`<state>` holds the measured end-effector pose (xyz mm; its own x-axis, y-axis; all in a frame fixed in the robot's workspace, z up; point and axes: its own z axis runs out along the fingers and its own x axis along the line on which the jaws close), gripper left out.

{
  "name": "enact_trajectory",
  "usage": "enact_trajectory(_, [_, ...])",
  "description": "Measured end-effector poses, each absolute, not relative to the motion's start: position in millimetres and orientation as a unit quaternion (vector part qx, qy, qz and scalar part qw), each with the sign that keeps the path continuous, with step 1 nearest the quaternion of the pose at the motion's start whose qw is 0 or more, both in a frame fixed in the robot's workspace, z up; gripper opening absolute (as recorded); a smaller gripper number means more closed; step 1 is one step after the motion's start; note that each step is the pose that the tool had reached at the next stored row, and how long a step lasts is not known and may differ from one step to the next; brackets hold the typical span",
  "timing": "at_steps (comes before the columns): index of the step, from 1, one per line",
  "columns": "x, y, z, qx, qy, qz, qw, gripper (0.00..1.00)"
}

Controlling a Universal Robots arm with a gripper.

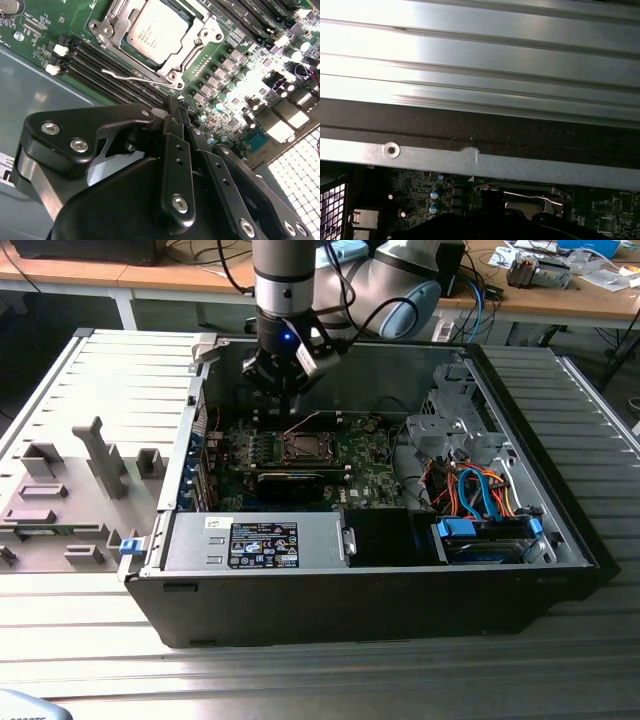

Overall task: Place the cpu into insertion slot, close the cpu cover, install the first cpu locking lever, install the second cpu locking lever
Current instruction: 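Install the first cpu locking lever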

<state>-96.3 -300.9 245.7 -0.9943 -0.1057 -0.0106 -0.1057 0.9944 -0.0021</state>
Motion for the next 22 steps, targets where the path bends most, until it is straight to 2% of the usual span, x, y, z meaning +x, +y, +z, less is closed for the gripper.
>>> enact_trajectory(22, [-96.2, -300.9, 239.8, -0.053, 0.999, -0.001, 0.005, 0.11])
